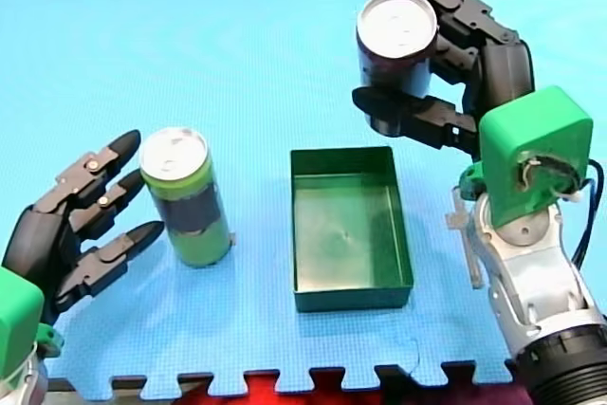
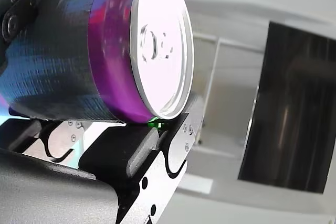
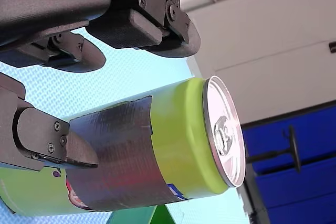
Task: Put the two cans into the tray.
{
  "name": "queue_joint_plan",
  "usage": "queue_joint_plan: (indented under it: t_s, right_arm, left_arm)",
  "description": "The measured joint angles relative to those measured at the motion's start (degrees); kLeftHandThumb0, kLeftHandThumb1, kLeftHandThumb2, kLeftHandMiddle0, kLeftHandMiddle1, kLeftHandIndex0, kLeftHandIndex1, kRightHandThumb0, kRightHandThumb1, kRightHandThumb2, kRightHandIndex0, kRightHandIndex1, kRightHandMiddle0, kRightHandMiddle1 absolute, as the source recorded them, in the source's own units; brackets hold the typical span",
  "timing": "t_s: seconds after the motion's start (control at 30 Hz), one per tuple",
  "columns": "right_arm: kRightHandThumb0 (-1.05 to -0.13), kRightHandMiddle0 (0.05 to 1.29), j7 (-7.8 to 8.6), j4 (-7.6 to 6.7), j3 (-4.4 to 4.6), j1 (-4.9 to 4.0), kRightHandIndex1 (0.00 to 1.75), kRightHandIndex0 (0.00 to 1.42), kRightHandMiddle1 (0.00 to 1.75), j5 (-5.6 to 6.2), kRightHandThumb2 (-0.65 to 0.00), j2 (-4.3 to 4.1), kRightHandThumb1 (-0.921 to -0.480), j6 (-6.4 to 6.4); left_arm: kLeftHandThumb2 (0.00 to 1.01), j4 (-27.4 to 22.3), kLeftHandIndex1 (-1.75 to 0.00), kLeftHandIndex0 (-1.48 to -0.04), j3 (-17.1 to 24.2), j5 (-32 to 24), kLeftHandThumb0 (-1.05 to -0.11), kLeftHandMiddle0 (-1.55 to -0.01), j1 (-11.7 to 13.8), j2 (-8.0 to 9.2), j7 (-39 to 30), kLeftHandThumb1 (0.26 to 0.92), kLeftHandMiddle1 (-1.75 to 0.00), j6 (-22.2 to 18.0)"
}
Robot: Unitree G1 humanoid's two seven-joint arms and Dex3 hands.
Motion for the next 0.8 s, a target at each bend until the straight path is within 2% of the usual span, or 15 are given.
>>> queue_joint_plan:
  t_s: [0.1,0.13,0.17,0.23,0.33,0.43,0.5,0.57,0.63,0.7,0.8]
  right_arm:
    - [-0.405,1.18,-0.36,0.95,0.5,-0.43,0.0,1.33,0.0,0.16,-0.002,1.44,-0.75,0.04]
    - [-0.405,1.18,-0.41,1.03,0.62,-0.58,0.0,1.33,0.0,0.46,-0.002,2.2,-0.751,0.49]
    - [-0.405,1.18,-0.33,1.03,0.68,-0.67,0.0,1.33,0.0,0.81,-0.002,2.55,-0.752,0.92]
    - [-0.405,1.19,0.68,1.27,0.69,-0.82,0.0,1.33,0.0,2.62,-0.002,3.03,-0.754,2.11]
    - [-0.408,1.18,3.3,2.15,0.0,-0.98,0.0,1.33,0.0,6.47,-0.002,3.2,-0.755,3.2]
    - [-0.412,1.18,6.43,2.32,-0.82,-1.02,0.0,1.33,0.0,10.49,-0.001,3.25,-0.755,4.79]
    - [-0.415,1.18,7.79,2.08,-1.15,-1.01,0.0,1.32,0.0,12.44,-0.001,3.27,-0.755,6.12]
    - [-0.418,1.18,8.39,1.79,-1.32,-1.01,0.0,1.32,0.0,13.65,0.0,3.28,-0.753,7.25]
    - [-0.419,1.18,8.5,1.73,-1.43,-1.01,0.0,1.32,0.0,14.15,0.0,3.28,-0.752,8.07]
    - [-0.422,1.17,8.45,1.89,-1.46,-1.03,0.0,1.31,0.0,14.28,0.0,3.3,-0.75,8.37]
    - [-0.427,1.17,8.4,3.1,-1.74,-1.27,0.0,1.31,0.0,14.39,0.0,3.3,-0.748,8.32]
  left_arm:
    - [0.03,0.0,0.0,-0.47,0.1,0.0,-1.048,-0.52,0.0,0.02,0.0,0.921,0.0,0.1]
    - [0.03,0.0,0.0,-0.47,0.1,0.0,-1.048,-0.52,-0.1,0.03,0.0,0.921,0.0,0.2]
    - [0.03,-0.1,0.0,-0.47,0.1,0.0,-1.048,-0.52,-0.1,0.02,0.0,0.921,0.0,0.2]
    - [0.03,-0.3,0.0,-0.47,0.1,0.0,-1.048,-0.52,-0.1,0.01,0.0,0.921,0.0,0.3]
    - [0.03,-0.8,0.0,-0.47,0.2,-0.5,-1.048,-0.52,0.1,-0.05,-0.1,0.92,0.0,0.6]
    - [0.03,-1.4,0.0,-0.47,0.4,-1.0,-1.048,-0.51,0.5,-0.05,-0.4,0.92,0.0,0.9]
    - [0.02,-1.8,0.0,-0.47,0.5,-1.1,-1.048,-0.51,0.8,-0.03,-0.6,0.92,0.0,1.1]
    - [0.02,-2.3,0.0,-0.47,0.6,-1.2,-1.048,-0.51,1.2,0.03,-0.6,0.921,0.0,1.2]
    - [0.02,-2.9,0.0,-0.47,0.7,-1.2,-1.048,-0.51,1.5,0.09,-0.7,0.921,0.0,1.4]
    - [0.02,-3.2,0.0,-0.47,0.8,-1.3,-1.048,-0.51,1.8,0.2,-0.8,0.921,0.0,1.6]
    - [0.02,-3.2,0.0,-0.47,1.0,-1.7,-1.048,-0.51,2.1,0.49,-1.2,0.92,0.0,1.6]
